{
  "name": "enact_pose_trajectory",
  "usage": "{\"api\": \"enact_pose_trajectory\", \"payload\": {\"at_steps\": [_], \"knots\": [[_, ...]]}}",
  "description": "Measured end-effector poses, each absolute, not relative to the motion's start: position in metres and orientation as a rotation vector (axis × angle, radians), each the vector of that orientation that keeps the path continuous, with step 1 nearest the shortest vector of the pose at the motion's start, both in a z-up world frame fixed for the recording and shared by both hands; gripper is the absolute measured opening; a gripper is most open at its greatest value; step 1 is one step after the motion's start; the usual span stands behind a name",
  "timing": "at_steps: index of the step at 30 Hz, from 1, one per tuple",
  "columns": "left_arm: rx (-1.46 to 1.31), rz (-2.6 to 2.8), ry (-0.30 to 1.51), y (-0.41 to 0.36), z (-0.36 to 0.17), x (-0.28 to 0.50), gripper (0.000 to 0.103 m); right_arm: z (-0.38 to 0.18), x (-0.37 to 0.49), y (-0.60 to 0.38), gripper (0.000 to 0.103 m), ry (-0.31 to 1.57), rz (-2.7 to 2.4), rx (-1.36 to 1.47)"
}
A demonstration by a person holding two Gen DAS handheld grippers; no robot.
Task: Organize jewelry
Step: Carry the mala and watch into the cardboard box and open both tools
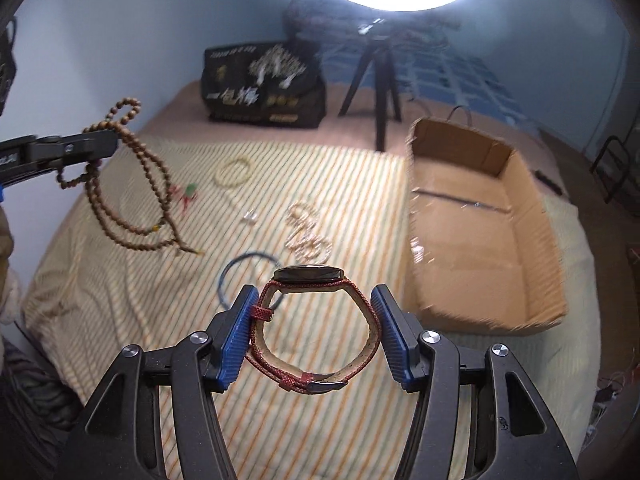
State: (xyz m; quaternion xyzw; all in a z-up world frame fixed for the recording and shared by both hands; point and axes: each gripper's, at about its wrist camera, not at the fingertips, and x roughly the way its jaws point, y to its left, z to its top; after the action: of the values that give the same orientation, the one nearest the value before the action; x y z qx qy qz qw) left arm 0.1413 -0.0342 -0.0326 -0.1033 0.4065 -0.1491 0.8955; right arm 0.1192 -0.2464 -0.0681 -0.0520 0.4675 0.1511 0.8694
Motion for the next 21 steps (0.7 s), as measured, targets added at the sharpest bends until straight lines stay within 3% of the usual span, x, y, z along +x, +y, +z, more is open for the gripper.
{"api": "enact_pose_trajectory", "payload": {"at_steps": [9,21], "knots": [[-0.164,-0.417,0.772,-0.091,0.009,0.168,0.01,-0.049,0.143,-0.3,0.057,0.934,0.185,-0.041],[-0.14,-0.523,0.727,-0.187,0.026,0.224,0.01,-0.052,0.167,-0.361,0.057,0.94,0.033,0.026]]}}
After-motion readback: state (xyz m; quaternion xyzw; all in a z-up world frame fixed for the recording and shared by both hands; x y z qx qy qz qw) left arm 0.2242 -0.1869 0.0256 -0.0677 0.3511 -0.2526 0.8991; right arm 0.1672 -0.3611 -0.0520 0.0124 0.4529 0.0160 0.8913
